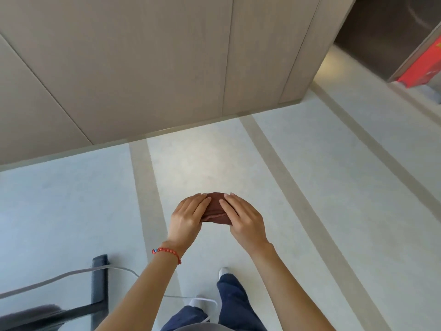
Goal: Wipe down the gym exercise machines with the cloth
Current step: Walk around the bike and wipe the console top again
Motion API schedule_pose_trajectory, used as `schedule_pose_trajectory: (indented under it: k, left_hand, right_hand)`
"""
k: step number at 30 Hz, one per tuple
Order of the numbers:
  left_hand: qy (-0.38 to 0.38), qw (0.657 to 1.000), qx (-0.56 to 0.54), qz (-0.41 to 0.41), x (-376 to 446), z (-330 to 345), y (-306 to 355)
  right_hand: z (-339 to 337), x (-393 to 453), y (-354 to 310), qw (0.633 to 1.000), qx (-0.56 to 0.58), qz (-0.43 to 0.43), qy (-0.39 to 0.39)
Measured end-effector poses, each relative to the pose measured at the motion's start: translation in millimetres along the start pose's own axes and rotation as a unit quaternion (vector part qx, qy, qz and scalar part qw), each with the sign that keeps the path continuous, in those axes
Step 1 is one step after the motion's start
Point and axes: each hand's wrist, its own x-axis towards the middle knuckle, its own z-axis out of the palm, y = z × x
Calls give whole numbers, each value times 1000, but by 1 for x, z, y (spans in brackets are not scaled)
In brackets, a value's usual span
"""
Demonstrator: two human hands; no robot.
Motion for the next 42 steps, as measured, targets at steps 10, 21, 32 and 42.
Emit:
schedule_pose_trajectory:
  k: [10,21,32,42]
  left_hand:
    - [39,990,89,-106,40,20,-28]
    - [65,976,147,-149,72,17,-93]
    - [89,971,163,-150,116,-1,-228]
    - [89,968,172,-159,160,-22,-337]
  right_hand:
    - [52,68,53,990,103,-99,-3]
    - [122,137,61,976,158,-152,-9]
    - [226,242,35,970,175,-167,-1]
    - [303,338,14,966,179,-186,1]
